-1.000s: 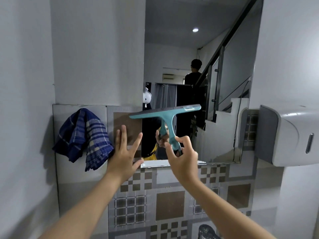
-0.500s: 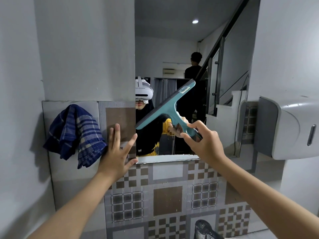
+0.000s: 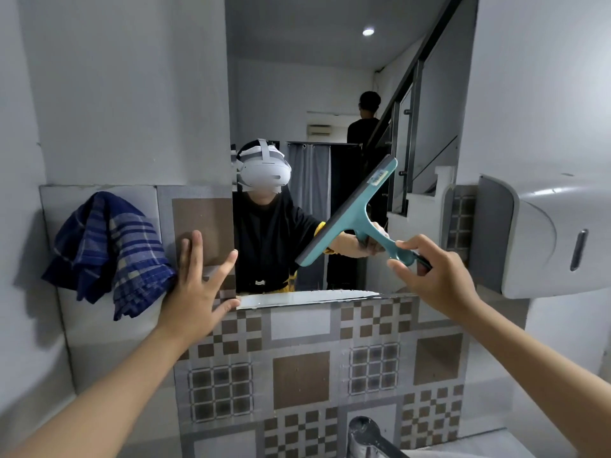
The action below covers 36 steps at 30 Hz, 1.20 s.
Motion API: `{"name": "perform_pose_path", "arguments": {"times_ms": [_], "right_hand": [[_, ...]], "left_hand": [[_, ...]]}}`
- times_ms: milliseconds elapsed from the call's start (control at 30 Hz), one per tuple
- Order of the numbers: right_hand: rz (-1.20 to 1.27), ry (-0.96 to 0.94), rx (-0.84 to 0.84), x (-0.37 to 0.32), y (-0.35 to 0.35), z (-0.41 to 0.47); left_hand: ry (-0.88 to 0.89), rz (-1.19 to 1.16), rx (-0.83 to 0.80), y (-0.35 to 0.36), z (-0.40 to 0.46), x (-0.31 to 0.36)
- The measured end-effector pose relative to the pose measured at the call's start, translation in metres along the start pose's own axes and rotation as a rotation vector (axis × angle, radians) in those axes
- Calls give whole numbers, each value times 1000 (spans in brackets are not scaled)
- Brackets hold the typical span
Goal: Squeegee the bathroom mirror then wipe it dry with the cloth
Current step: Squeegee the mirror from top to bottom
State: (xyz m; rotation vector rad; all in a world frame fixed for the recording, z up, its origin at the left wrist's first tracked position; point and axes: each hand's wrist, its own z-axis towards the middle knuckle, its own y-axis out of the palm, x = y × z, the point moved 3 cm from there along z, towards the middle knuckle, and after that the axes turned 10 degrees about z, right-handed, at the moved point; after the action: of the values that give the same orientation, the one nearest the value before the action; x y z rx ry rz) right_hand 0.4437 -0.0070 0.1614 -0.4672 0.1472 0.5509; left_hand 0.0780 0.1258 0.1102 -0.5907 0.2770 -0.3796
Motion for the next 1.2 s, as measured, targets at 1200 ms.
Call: {"name": "perform_pose_path", "arguments": {"times_ms": [1200], "right_hand": [[413,675,241,28,24,-126]], "left_hand": [[-32,-25,-3,-5,-1,4]]}}
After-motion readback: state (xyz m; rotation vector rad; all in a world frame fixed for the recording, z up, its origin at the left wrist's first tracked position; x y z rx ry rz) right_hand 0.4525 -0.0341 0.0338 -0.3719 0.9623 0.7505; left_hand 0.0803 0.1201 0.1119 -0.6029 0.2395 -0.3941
